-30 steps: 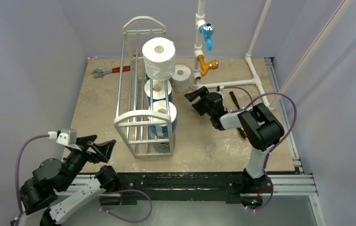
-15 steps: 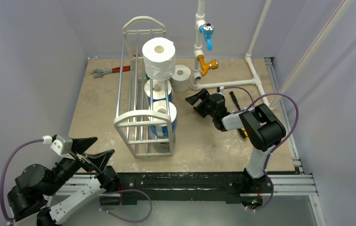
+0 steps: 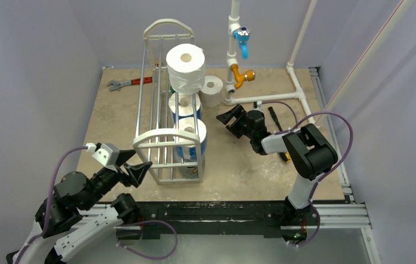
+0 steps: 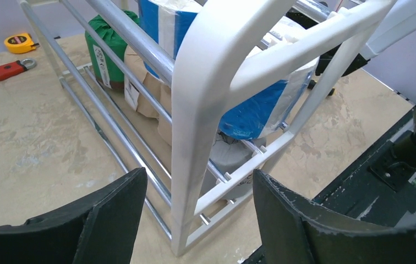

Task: Place and organize the paper towels onto the shelf
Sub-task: Adjust the shelf at the center of the board.

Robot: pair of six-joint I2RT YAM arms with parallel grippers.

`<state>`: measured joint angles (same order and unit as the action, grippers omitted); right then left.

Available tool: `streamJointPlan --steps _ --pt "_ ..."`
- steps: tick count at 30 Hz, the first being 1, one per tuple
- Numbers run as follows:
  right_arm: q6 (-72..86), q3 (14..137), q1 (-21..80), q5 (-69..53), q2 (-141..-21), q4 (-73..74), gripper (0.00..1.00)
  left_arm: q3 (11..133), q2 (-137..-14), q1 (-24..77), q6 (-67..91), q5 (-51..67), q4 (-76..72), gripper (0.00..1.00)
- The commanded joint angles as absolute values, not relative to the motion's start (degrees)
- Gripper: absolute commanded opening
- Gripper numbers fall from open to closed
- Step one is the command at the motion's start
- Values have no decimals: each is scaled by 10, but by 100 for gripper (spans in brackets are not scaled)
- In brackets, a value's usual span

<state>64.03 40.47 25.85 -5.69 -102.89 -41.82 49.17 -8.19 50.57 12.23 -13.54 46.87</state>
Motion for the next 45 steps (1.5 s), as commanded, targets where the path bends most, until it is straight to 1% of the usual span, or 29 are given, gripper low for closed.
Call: streamJointPlan --steps 1,5,8,14,17,18,21,26,29,35,45 --pt "630 403 257 -68 -1013 -439 81 475 -92 503 105 -169 410 65" --pt "633 404 255 -71 -1017 -443 81 462 -99 503 103 -186 393 48" --pt "635 407 256 -72 -1021 -442 81 454 -105 503 107 -208 386 33" --pt "635 418 255 -72 -1024 -439 82 444 -107 503 107 -259 372 16" --pt "636 429 255 -68 -1026 -435 82 444 -110 503 107 -294 370 3" --pt "637 433 255 -65 -1027 -433 82 444 -110 503 106 -305 369 0" --pt "644 451 255 -46 -1027 -419 83 446 -114 503 104 -335 369 0" --pt "669 479 263 -9 -1027 -399 91 450 -106 503 91 -370 369 0" --pt "697 495 271 24 -1030 -391 93 450 -96 503 86 -393 372 0" --pt "799 517 301 118 -1057 -380 94 448 -67 503 83 -425 385 0" --pt "920 600 318 187 -1122 -349 94 450 -74 503 73 -404 389 0"
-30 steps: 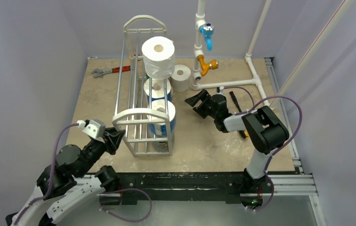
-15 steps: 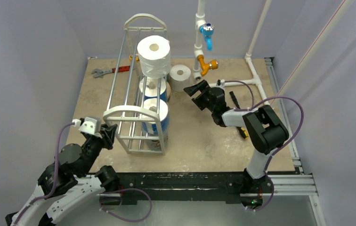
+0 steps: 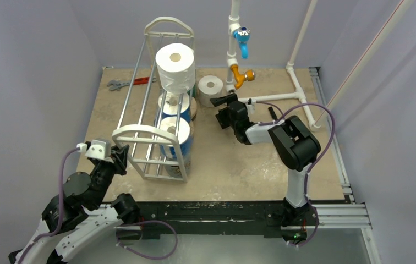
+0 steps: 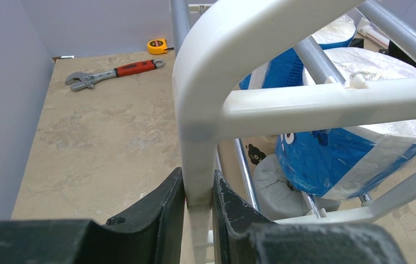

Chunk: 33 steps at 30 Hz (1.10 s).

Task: Place and organize the paper towels onto the shelf
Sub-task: Adjust the shelf at the center of the board, then move the paper towel to the center of the board.

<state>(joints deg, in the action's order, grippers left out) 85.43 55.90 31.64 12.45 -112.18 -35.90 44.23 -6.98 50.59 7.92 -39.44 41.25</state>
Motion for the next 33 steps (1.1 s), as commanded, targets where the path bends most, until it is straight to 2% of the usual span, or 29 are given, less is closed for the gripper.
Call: streamJointPlan --steps 1,10,19,33 --pt "932 605 318 184 -1128 -348 94 449 -73 503 73 -402 387 0" --pt "965 658 316 191 -1175 -326 94 450 -70 503 72 -397 387 0" --pt "1008 678 313 196 -1203 -316 88 446 -65 503 69 -396 386 0" --pt "1038 671 308 207 -1198 -338 90 443 -54 503 72 -392 388 0"
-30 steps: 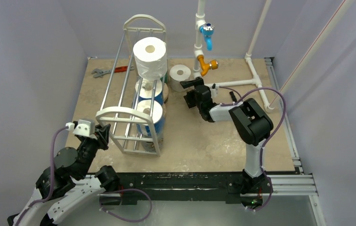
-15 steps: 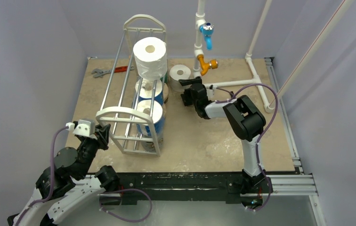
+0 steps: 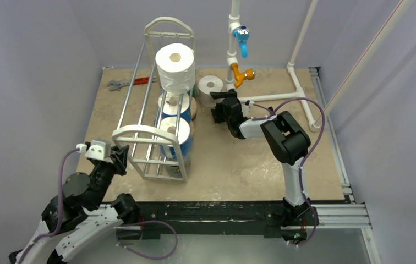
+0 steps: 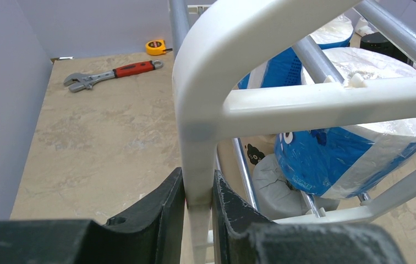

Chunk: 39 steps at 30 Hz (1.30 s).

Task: Place and organize the paper towels onto the shelf
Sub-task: Move the paper towel to the center of the board.

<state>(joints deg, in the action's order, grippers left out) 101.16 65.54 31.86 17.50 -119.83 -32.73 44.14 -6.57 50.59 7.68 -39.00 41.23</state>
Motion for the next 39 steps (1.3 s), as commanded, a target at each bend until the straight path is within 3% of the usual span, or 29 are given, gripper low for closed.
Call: streamJointPlan --steps 1,13,29,39 --pt "1037 677 308 205 -1200 -326 89 441 -54 503 73 -392 388 0" --pt "1020 657 307 184 -1206 -315 75 442 -45 503 78 -393 392 0" --pt "963 515 307 162 -1136 -294 74 436 -37 503 83 -391 392 0" --pt "901 325 308 152 -1032 -342 75 430 -40 503 84 -380 383 0"
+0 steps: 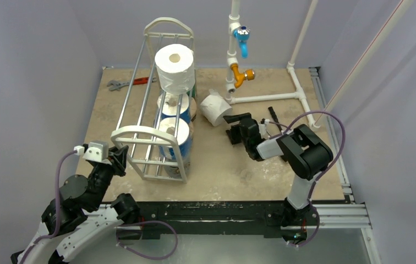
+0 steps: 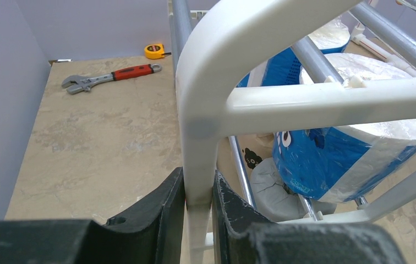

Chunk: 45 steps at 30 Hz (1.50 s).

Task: Place and organize the paper towels onto the shelf
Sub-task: Move the paper towel to the center of the board.

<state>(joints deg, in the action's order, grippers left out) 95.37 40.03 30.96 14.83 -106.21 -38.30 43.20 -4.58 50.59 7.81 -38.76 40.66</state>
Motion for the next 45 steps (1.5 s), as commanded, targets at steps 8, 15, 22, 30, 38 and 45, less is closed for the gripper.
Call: streamJointPlan --steps 8,15,22,30,38,45 --pt "757 256 307 94 -887 -423 89 434 -31 503 90 -377 393 0" --pt "665 286 307 14 -861 -498 98 432 -24 503 94 -378 393 0" --pt "671 333 308 -55 -923 -523 99 434 -32 503 93 -377 392 0" --pt "666 347 308 -27 -938 -517 99 436 -33 503 97 -374 398 0" --pt "652 380 306 0 -947 -487 99 435 -34 503 98 -374 398 0" --pt "643 419 301 -6 -990 -480 97 436 -32 503 98 -374 402 0"
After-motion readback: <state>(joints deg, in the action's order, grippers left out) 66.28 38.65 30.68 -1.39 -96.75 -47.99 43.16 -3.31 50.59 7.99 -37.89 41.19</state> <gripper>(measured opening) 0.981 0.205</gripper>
